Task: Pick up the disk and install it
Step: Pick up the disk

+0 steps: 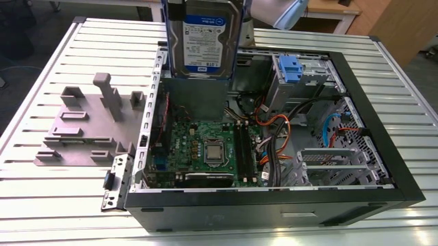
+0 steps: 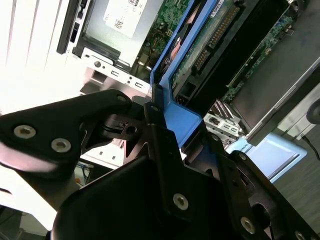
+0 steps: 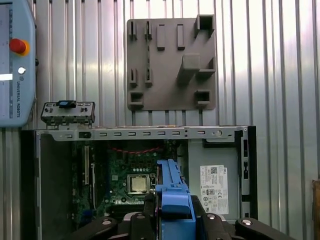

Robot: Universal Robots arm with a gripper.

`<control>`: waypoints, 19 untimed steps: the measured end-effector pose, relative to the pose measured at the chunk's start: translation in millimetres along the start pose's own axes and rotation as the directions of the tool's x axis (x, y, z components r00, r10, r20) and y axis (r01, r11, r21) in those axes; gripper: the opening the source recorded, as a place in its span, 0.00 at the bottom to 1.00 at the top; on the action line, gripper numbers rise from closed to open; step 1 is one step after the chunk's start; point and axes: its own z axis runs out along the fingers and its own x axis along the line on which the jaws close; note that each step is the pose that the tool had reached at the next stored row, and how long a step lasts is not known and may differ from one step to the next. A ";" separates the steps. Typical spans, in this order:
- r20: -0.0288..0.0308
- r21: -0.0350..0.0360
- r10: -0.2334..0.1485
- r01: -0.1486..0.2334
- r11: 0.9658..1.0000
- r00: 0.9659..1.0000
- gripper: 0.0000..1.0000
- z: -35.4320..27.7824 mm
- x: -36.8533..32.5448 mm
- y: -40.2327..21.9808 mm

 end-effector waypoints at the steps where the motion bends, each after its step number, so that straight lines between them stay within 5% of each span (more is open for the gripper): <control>1: 0.000 0.000 0.000 0.000 1.000 1.000 0.37 0.1 1.0 -0.2; 10: -0.003 0.000 0.000 0.000 1.000 1.000 0.37 0.8 10.5 -2.8; 19: -0.006 0.000 0.000 0.000 1.000 1.000 0.37 1.4 12.7 -14.4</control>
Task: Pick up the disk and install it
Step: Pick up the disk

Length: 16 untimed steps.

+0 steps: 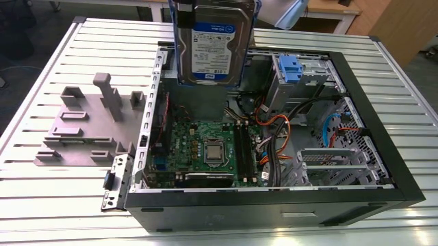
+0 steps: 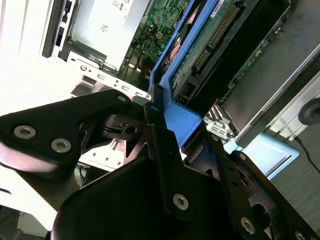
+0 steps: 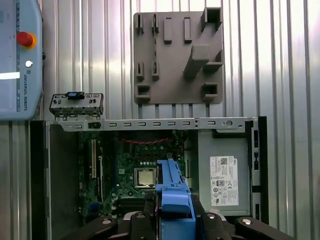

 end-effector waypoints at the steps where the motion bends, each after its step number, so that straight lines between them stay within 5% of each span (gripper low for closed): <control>1: 0.000 0.000 0.000 0.000 1.000 1.000 0.37 0.1 0.0 -1.6; 10: -0.004 0.000 0.000 0.000 1.000 1.000 0.37 0.9 0.4 -14.8; 16: -0.004 0.001 0.000 0.000 1.000 1.000 0.37 1.8 3.0 -17.5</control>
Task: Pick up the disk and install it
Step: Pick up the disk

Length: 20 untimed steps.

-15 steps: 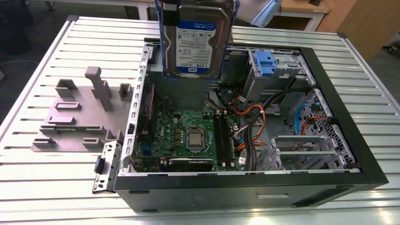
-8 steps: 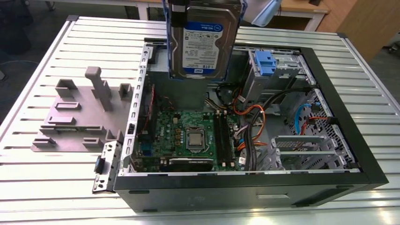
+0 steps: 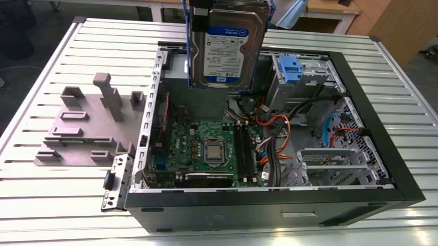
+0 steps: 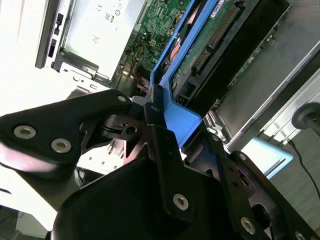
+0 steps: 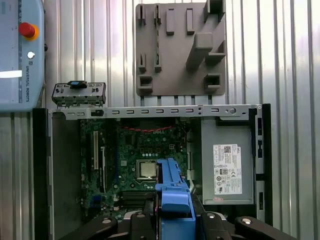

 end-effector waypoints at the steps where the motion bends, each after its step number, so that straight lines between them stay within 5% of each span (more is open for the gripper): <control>1: 0.000 0.000 0.000 0.000 1.000 1.000 0.37 0.1 0.7 -0.2; 7: 0.018 0.002 0.000 0.000 1.000 1.000 0.37 0.6 3.9 -0.8; 13: 0.019 0.014 0.001 -0.001 1.000 1.000 0.37 0.9 4.9 -1.9; 20: 0.019 0.015 0.014 -0.015 1.000 1.000 0.37 2.6 4.7 -7.9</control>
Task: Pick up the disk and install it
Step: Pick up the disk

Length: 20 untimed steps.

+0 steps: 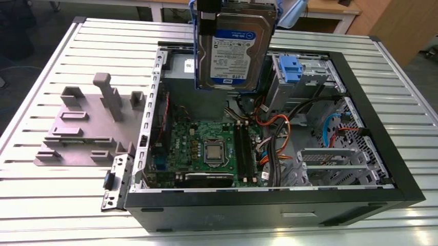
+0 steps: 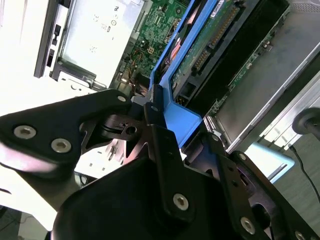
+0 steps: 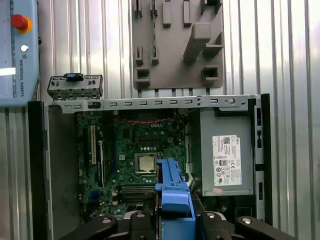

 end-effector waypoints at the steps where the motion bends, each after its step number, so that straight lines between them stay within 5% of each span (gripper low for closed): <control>1: 0.000 0.000 0.003 -0.003 1.000 1.000 0.37 0.3 -0.1 -0.9; 13: 0.000 0.000 0.020 -0.020 1.000 1.000 0.37 3.8 0.8 -14.6; 20: -0.001 0.000 0.026 -0.026 1.000 1.000 0.37 4.0 0.5 -28.6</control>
